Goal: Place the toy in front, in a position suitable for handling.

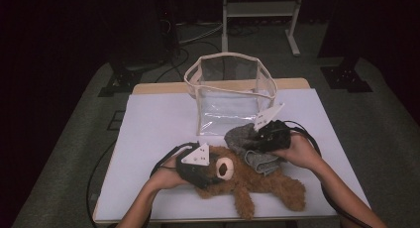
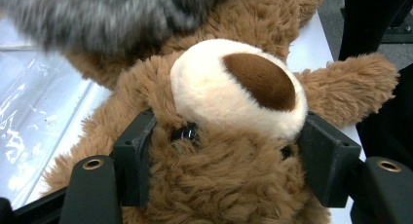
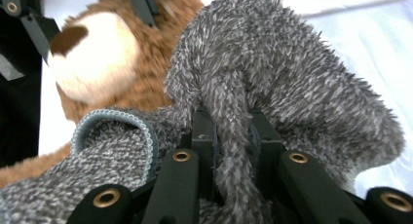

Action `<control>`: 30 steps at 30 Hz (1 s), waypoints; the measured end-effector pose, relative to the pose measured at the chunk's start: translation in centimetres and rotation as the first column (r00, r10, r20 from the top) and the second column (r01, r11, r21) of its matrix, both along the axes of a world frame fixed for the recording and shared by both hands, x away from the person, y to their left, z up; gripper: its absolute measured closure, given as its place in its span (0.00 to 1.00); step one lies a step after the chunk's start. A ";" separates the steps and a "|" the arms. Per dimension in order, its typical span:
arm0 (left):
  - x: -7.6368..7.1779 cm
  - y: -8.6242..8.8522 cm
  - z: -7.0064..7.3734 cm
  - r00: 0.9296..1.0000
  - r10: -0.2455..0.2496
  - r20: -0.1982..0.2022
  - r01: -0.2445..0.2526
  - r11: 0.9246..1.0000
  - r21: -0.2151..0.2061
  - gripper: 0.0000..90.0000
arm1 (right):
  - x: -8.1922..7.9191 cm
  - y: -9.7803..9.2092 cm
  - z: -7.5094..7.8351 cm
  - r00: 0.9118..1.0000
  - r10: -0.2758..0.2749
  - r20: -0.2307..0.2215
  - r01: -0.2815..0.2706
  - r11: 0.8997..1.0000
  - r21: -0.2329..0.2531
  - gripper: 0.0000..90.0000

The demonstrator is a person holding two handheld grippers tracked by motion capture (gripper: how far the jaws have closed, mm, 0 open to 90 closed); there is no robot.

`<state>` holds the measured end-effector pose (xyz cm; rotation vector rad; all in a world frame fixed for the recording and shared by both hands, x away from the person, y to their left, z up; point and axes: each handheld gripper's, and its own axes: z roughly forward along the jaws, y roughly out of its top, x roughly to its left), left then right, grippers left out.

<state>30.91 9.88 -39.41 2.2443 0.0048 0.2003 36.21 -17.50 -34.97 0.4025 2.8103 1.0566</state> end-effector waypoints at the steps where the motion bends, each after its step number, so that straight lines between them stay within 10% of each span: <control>1: 0.0 0.0 0.0 1.000 0.000 0.002 0.000 1.000 0.005 0.35 | 0.0 -0.4 0.1 1.000 -0.006 0.003 0.006 1.000 0.001 0.85; 9: 0.4 -0.4 0.2 1.000 0.022 -0.008 -0.022 1.000 0.010 0.35 | -1.2 0.5 1.8 0.999 0.033 0.039 -0.034 0.999 0.022 0.85; 16: 0.5 0.1 0.1 0.999 0.038 -0.010 -0.038 0.999 0.010 0.35 | 0.4 1.2 0.4 1.000 0.012 0.020 -0.011 0.999 -0.040 0.85; 26: 1.0 0.2 0.0 0.998 0.056 -0.039 -0.056 0.998 0.003 0.34 | -0.7 -8.1 0.4 0.987 -0.162 -0.013 0.162 0.987 0.003 0.84; 30: 1.6 0.1 0.1 0.992 0.104 -0.073 -0.106 0.994 -0.011 0.34 | -1.9 -8.8 1.1 0.990 -0.136 -0.022 0.137 0.989 0.061 0.84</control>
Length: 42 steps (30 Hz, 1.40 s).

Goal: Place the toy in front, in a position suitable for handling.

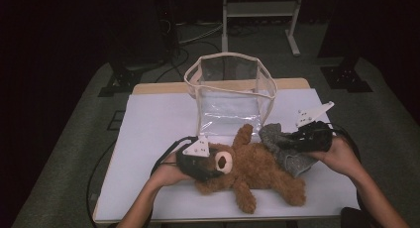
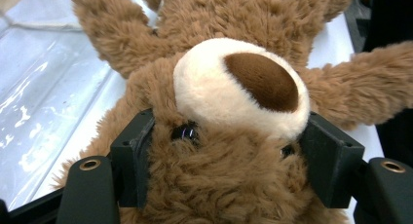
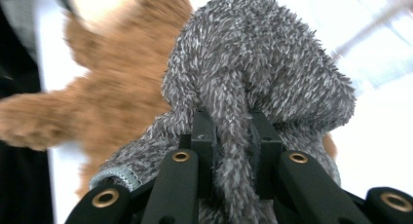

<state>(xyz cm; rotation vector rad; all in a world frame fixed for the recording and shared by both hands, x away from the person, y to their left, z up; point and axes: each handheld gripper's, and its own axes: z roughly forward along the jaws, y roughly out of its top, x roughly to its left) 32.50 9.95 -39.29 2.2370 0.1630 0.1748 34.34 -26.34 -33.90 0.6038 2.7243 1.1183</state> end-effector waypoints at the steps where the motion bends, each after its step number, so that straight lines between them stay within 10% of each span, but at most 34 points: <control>1: 0.1 0.0 0.0 1.000 0.005 -0.006 -0.005 1.000 0.000 0.34 | -0.3 0.7 0.2 1.000 0.028 0.005 -0.028 0.999 0.023 0.84; 7: 0.1 0.2 0.0 1.000 0.006 -0.008 -0.006 1.000 0.001 0.34 | -0.5 2.2 -0.7 0.997 0.074 0.003 -0.074 0.997 0.017 0.84; 16: 0.1 0.1 0.1 1.000 0.006 -0.016 -0.006 1.000 0.013 0.33 | -2.0 -2.9 -4.6 0.994 -0.040 -0.102 0.048 0.996 0.074 0.85; 26: 0.2 -0.1 0.1 0.999 0.018 -0.030 -0.017 1.000 0.008 0.33 | -3.8 -2.6 -2.2 0.999 0.003 -0.042 0.003 0.990 0.140 0.84; 36: 0.1 -0.2 0.1 1.000 0.015 -0.027 -0.015 1.000 0.014 0.33 | -5.2 -5.4 -7.4 0.984 -0.084 -0.158 0.105 0.986 0.129 0.84; 42: 0.0 -0.9 0.3 1.000 0.000 -0.015 0.001 1.000 0.027 0.33 | -5.2 -6.2 -4.5 0.991 -0.108 -0.076 0.119 0.980 0.160 0.84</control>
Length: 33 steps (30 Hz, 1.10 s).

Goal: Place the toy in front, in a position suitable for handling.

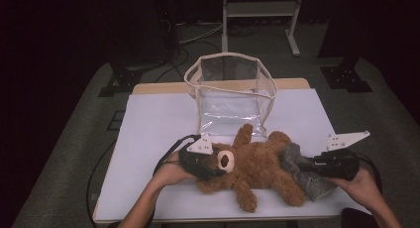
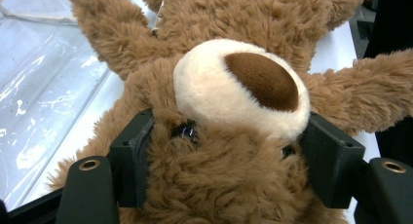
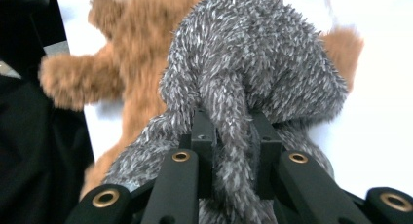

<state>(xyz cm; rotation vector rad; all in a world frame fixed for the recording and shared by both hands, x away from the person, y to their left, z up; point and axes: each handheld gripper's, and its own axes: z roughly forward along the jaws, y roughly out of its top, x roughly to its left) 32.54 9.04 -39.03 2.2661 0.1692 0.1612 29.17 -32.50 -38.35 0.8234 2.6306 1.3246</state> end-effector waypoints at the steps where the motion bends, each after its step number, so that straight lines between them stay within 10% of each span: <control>1: 0.0 -0.1 0.0 1.000 -0.001 0.001 0.001 1.000 0.001 0.33 | 0.3 0.3 0.4 1.000 0.005 0.014 -0.005 1.000 -0.002 0.84; 8: -0.3 0.4 -0.3 1.000 -0.002 0.006 0.002 1.000 -0.019 0.33 | 2.9 2.8 -1.0 0.999 0.038 -0.014 -0.038 0.999 -0.011 0.84; 13: -0.4 0.3 -0.3 1.000 -0.014 0.006 0.014 1.000 -0.020 0.34 | 2.4 0.8 -2.4 0.998 -0.011 -0.061 0.009 0.999 -0.034 0.84; 19: -0.5 -0.5 -0.2 1.000 -0.027 0.004 0.027 0.999 -0.017 0.34 | 1.0 0.6 1.3 1.000 -0.002 0.023 0.001 1.000 0.008 0.84; 23: -0.5 -1.7 -0.2 0.999 -0.042 0.004 0.043 0.999 -0.015 0.34 | 1.1 4.8 3.5 0.990 0.122 0.073 -0.122 0.992 -0.016 0.84; 33: -0.4 -2.9 0.4 0.999 -0.042 0.031 0.042 0.999 -0.002 0.30 | 1.7 7.5 2.6 0.983 0.175 0.060 -0.172 0.983 -0.058 0.85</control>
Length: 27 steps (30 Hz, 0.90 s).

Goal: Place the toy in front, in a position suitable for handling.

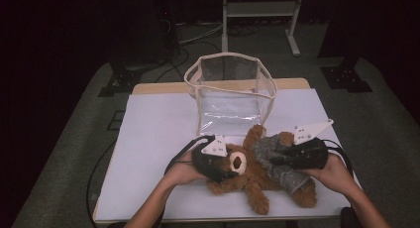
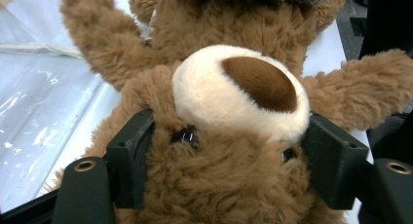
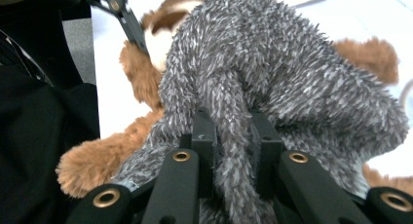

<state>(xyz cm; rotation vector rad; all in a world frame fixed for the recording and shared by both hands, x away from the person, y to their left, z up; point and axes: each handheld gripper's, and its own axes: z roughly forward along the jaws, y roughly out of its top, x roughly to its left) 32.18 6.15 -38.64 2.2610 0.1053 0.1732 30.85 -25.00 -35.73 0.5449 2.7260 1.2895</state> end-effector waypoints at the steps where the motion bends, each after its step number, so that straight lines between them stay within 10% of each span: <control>1: 0.0 0.2 0.1 1.000 0.003 0.005 -0.003 1.000 0.000 0.29 | 0.0 -0.3 -0.2 1.000 -0.005 -0.004 0.005 1.000 0.000 0.85; 13: -0.9 4.2 -0.3 0.998 0.057 -0.016 -0.057 0.998 0.012 0.27 | -0.2 -0.7 0.1 1.000 -0.017 -0.009 0.018 1.000 0.008 0.85; 27: -0.5 0.4 -1.3 1.000 0.004 -0.025 -0.004 1.000 -0.009 0.40 | -1.0 5.3 1.4 0.992 0.099 0.081 -0.091 0.991 -0.098 0.85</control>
